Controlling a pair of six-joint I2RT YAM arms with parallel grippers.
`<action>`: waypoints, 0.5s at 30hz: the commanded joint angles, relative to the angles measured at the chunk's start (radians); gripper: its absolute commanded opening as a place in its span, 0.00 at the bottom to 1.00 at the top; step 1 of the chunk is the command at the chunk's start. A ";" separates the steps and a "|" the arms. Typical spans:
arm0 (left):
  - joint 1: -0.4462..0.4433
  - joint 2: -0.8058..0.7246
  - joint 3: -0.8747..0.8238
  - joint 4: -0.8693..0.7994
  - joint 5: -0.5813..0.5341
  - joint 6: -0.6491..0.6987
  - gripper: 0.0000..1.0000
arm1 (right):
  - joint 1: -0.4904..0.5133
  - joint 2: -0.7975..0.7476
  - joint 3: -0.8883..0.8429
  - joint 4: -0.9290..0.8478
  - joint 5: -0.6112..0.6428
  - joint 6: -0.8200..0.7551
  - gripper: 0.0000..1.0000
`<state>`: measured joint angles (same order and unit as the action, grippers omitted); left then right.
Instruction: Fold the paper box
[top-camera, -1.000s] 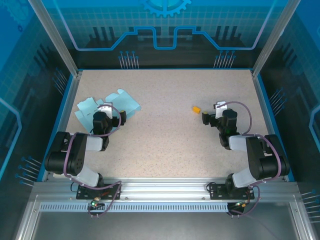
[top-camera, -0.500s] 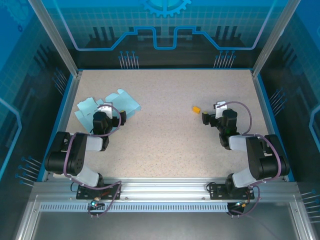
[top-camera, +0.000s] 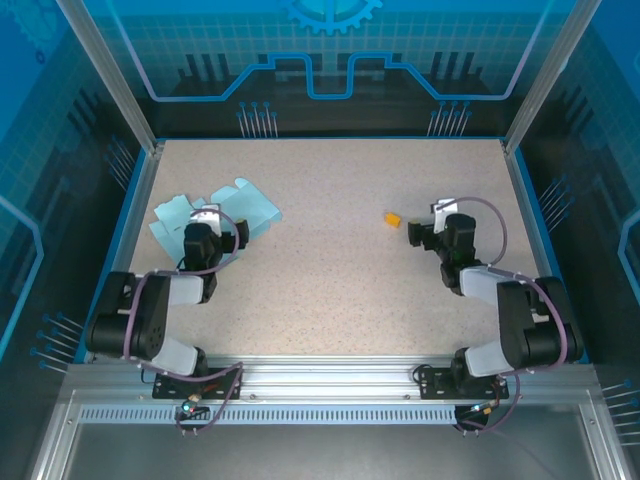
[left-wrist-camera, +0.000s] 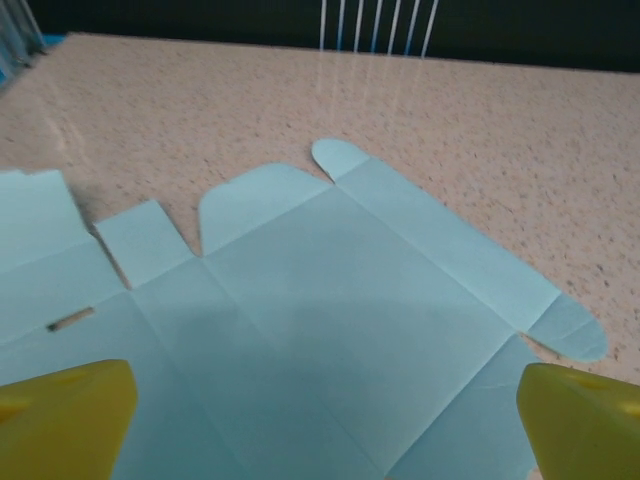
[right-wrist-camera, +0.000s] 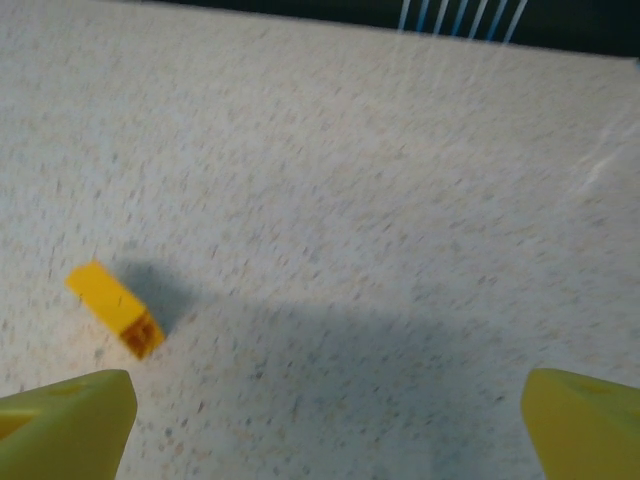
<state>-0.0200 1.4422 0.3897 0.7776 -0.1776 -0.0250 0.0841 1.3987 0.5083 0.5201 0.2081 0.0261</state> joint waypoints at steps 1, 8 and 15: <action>0.012 -0.140 0.059 -0.184 -0.061 -0.046 0.99 | -0.006 -0.120 0.086 -0.172 0.086 0.091 1.00; 0.011 -0.276 0.184 -0.527 0.179 -0.372 0.99 | 0.038 -0.207 0.251 -0.551 0.008 0.185 1.00; -0.091 -0.234 0.288 -0.853 0.229 -0.500 0.98 | 0.241 -0.205 0.336 -0.778 -0.130 0.207 1.00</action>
<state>-0.0780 1.1847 0.5976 0.1734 0.0269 -0.4702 0.2573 1.1904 0.7982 -0.0845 0.1505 0.2054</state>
